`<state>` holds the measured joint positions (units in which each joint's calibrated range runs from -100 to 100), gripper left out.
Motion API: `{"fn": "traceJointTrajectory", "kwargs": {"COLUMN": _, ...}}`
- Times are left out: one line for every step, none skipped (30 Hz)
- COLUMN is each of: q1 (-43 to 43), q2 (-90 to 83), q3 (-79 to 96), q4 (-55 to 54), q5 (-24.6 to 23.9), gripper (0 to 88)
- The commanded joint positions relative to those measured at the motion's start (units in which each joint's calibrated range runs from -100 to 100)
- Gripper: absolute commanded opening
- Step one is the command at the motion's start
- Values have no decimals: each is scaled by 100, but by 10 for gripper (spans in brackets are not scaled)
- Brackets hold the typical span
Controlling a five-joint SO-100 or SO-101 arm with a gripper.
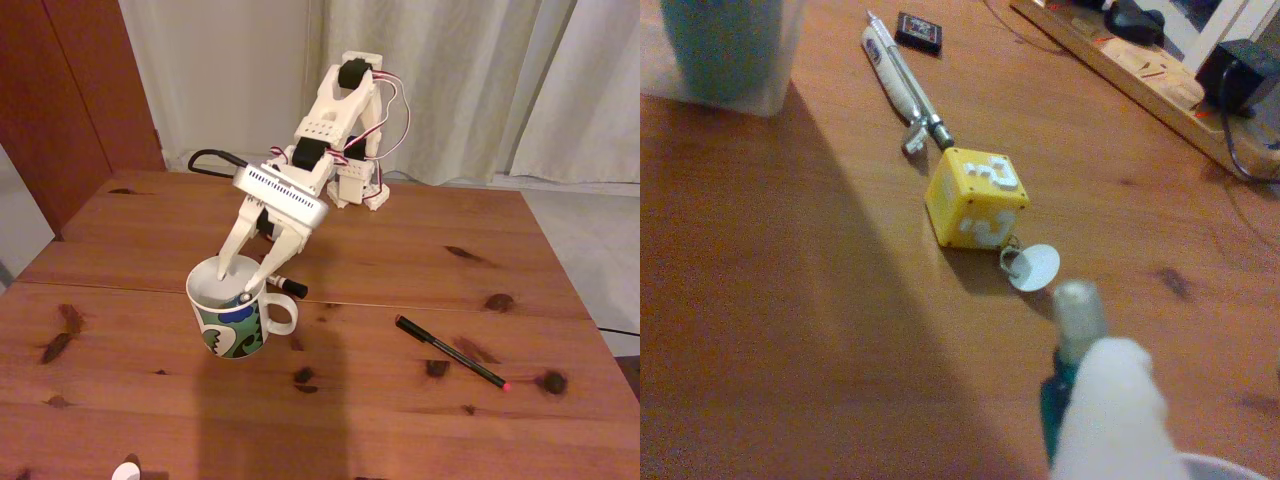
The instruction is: Clean up the desk and place the pens and markers into the cup
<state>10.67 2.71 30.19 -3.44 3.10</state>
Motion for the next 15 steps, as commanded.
{"fn": "traceJointTrajectory", "kwargs": {"q1": -267, "q2": -888, "q3": 200, "q4": -99, "q5": -1, "gripper": 130}}
{"fn": "traceJointTrajectory", "kwargs": {"q1": -355, "q2": -1053, "q3": 326, "q4": -99, "q5": 9, "gripper": 130}}
{"fn": "traceJointTrajectory", "kwargs": {"q1": -460, "q2": -1227, "q3": 443, "q4": -90, "q5": 15, "gripper": 130}}
{"fn": "traceJointTrajectory", "kwargs": {"q1": -581, "q2": -1384, "q3": 552, "q4": -90, "q5": 20, "gripper": 130}}
{"fn": "traceJointTrajectory", "kwargs": {"q1": -701, "q2": -1541, "q3": 660, "q4": -82, "q5": 30, "gripper": 127}}
{"fn": "traceJointTrajectory", "kwargs": {"q1": -814, "q2": -1657, "q3": 759, "q4": -73, "q5": 36, "gripper": 116}}
{"fn": "traceJointTrajectory", "kwargs": {"q1": -918, "q2": -1765, "q3": 858, "q4": -73, "q5": 46, "gripper": 99}}
{"fn": "traceJointTrajectory", "kwargs": {"q1": -1023, "q2": -1864, "q3": 957, "q4": -73, "q5": 46, "gripper": 77}}
{"fn": "traceJointTrajectory", "kwargs": {"q1": -1135, "q2": -1955, "q3": 1057, "q4": -73, "q5": 46, "gripper": 54}}
{"fn": "traceJointTrajectory", "kwargs": {"q1": -1248, "q2": -2030, "q3": 1156, "q4": -73, "q5": 46, "gripper": 29}}
{"fn": "traceJointTrajectory", "kwargs": {"q1": -1345, "q2": -2096, "q3": 1264, "q4": -73, "q5": 46, "gripper": 8}}
{"fn": "traceJointTrajectory", "kwargs": {"q1": -1457, "q2": -2154, "q3": 1381, "q4": -73, "q5": 51, "gripper": 3}}
{"fn": "traceJointTrajectory", "kwargs": {"q1": -1562, "q2": -2212, "q3": 1489, "q4": -73, "q5": 72, "gripper": 7}}
{"fn": "traceJointTrajectory", "kwargs": {"q1": -1674, "q2": -2245, "q3": 1607, "q4": -73, "q5": 135, "gripper": 8}}
{"fn": "traceJointTrajectory", "kwargs": {"q1": -1763, "q2": -2286, "q3": 1751, "q4": -73, "q5": 229, "gripper": 8}}
